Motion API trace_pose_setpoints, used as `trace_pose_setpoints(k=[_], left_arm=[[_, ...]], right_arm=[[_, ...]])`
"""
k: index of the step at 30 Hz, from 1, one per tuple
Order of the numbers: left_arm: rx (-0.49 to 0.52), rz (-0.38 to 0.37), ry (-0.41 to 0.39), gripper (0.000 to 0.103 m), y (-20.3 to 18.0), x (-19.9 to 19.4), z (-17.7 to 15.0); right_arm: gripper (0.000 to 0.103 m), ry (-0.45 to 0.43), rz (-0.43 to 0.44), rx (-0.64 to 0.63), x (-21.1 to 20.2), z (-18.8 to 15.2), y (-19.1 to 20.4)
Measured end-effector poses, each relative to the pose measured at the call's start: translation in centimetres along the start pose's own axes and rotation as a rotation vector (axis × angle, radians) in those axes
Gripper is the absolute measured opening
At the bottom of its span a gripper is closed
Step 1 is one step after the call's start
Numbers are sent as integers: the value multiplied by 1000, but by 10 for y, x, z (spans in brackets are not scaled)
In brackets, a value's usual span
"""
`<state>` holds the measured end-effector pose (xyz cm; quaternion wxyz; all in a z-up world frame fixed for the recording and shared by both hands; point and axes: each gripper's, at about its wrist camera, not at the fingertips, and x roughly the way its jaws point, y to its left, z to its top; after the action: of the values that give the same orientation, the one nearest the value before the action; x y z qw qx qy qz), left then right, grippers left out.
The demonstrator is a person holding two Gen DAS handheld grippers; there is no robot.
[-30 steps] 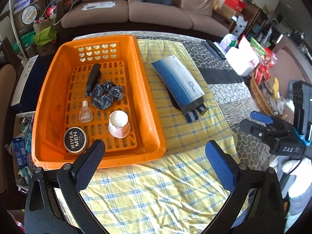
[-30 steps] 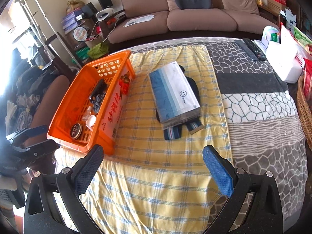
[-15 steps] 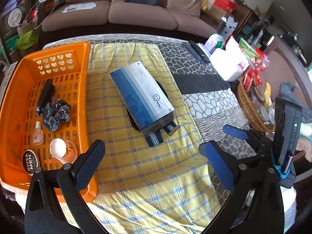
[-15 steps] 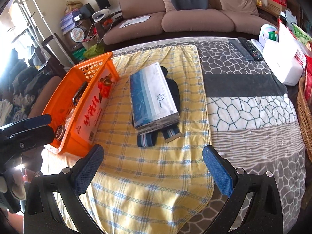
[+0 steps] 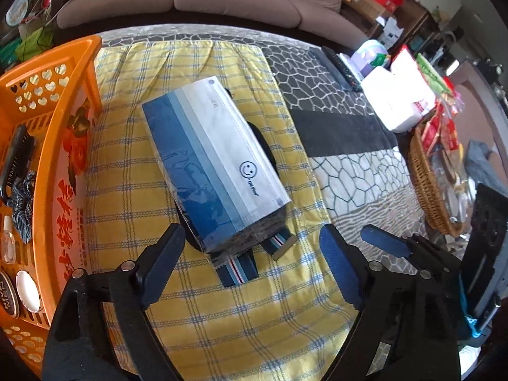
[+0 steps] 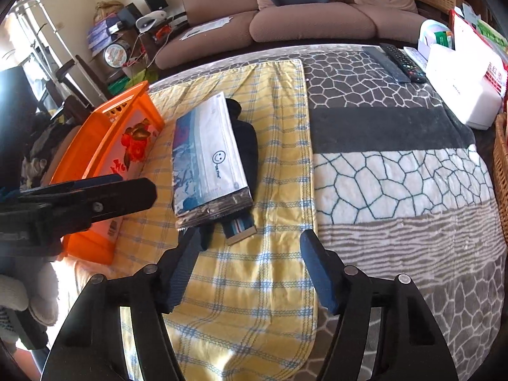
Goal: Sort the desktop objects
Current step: 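Grasp the blue-and-white face-mask pack with the left gripper and lift it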
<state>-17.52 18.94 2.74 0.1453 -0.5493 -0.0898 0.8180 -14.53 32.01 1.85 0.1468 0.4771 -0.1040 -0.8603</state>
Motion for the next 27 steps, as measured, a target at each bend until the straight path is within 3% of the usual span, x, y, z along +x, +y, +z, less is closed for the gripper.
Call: trace_pose_setpoints(k=[3, 6, 9, 23, 25, 27], left_arm=[[-56, 10, 19, 81, 15, 19, 7], [-106, 13, -17, 83, 27, 26, 13], [-170, 3, -27, 87, 40, 34, 23], [-235, 43, -20, 90, 64, 68, 55], [-231, 24, -17, 87, 63, 71, 56], [-211, 13, -7, 67, 59, 73, 55]], right_arm=[[64, 1, 57, 35, 9, 6, -6], [55, -6, 136, 117, 19, 12, -17], [54, -8, 181, 171, 30, 19, -25], [51, 44, 197, 182, 68, 28, -29], [51, 47, 200, 186, 71, 27, -31], [47, 47, 209, 191, 73, 27, -32]])
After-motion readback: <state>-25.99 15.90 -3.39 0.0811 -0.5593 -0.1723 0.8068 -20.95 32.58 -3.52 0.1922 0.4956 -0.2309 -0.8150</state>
